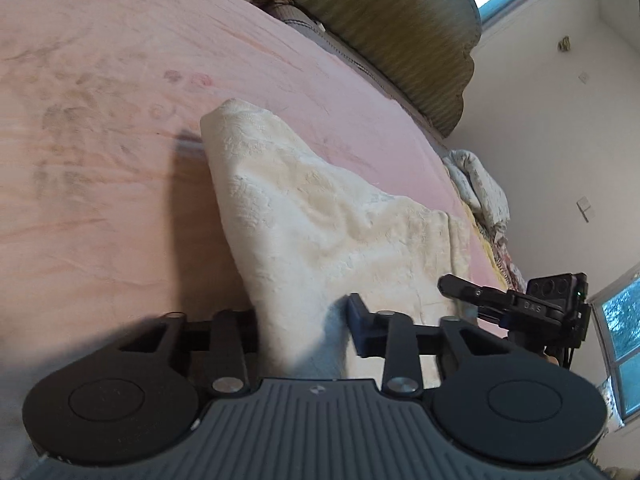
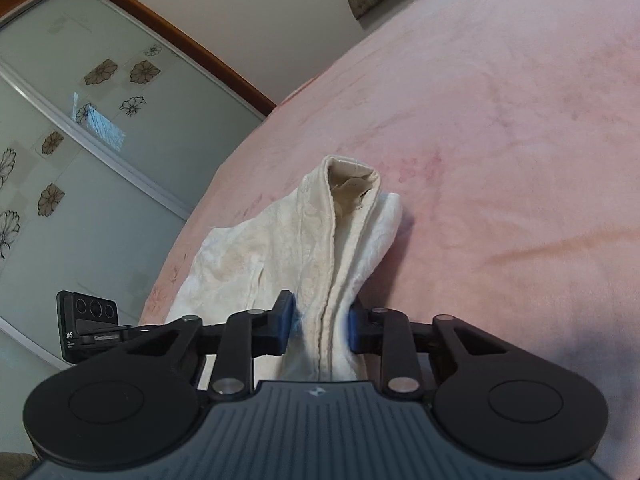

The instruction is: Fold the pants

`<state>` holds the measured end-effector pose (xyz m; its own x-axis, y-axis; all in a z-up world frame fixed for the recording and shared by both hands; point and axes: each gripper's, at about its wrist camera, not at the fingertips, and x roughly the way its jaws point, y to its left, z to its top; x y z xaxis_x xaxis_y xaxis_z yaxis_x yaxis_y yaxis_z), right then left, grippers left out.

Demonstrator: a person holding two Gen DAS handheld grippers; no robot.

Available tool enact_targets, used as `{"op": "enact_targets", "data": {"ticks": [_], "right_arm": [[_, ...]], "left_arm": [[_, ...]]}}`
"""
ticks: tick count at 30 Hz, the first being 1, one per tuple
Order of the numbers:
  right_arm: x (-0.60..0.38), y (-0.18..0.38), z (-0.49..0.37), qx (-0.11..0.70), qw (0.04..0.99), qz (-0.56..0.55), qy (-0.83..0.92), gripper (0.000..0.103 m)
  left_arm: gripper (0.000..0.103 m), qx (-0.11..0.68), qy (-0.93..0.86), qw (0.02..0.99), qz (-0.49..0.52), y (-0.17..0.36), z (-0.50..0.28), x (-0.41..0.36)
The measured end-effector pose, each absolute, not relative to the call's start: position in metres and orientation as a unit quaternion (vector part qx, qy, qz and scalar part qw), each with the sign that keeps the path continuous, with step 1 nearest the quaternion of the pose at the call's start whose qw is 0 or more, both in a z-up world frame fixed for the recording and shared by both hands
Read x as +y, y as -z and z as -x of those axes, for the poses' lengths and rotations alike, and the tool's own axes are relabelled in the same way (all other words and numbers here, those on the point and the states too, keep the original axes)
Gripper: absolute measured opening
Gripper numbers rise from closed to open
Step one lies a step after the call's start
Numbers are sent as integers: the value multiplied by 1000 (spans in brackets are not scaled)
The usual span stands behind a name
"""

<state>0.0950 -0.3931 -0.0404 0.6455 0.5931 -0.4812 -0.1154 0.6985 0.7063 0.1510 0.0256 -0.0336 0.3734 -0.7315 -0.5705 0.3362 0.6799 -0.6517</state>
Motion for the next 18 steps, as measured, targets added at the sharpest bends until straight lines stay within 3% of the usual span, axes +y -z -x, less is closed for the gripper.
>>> {"op": "enact_targets", "data": {"ticks": [3, 9, 18], "right_arm": [[-385, 21, -93, 348, 858, -310, -217, 19], [-365, -20, -107, 309, 874, -273, -257, 19], [-334, -17, -197, 301, 874, -281, -259, 19]], "left_arm": [[21, 416, 341, 820, 196, 18, -140, 27], [21, 350, 327, 864, 153, -25, -144, 34], [21, 365, 274, 882, 121, -34, -217, 48]]}}
